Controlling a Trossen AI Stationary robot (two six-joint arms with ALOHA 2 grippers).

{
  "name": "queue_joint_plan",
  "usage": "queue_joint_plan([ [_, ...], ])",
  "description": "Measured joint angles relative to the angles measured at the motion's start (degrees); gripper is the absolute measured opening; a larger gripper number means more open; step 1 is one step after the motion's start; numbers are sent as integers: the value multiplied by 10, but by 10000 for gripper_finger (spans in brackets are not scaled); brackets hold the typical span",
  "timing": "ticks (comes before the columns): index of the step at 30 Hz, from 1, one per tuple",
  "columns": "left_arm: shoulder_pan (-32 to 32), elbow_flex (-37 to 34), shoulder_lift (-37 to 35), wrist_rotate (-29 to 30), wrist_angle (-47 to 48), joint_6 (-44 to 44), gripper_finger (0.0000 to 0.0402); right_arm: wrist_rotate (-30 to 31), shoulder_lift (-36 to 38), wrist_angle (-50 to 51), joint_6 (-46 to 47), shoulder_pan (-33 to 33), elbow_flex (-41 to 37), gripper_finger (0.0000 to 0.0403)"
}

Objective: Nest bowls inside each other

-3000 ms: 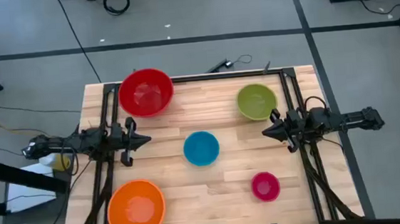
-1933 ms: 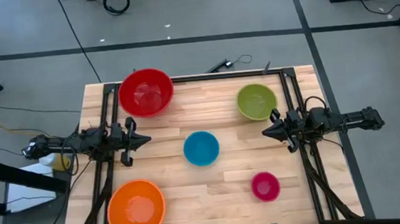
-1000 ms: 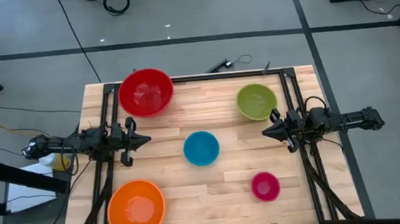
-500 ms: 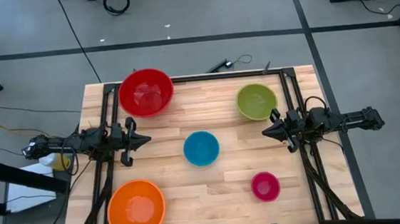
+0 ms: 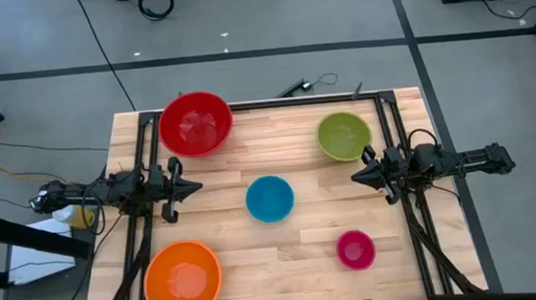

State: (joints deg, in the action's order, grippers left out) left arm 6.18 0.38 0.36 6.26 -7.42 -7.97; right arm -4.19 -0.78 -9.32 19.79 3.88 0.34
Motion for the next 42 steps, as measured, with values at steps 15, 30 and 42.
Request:
queue_joint_plan([
  [15, 0, 0, 0, 0, 0, 0, 0, 0, 0, 0, 0, 0, 0, 28],
  [30, 0, 0, 0, 107, -142, 17, 0, 31, 0, -21, -415, -3, 0, 28],
  [42, 0, 0, 0, 161, -223, -138, 0, 154, 0, -108, -420, -7, 1, 28],
])
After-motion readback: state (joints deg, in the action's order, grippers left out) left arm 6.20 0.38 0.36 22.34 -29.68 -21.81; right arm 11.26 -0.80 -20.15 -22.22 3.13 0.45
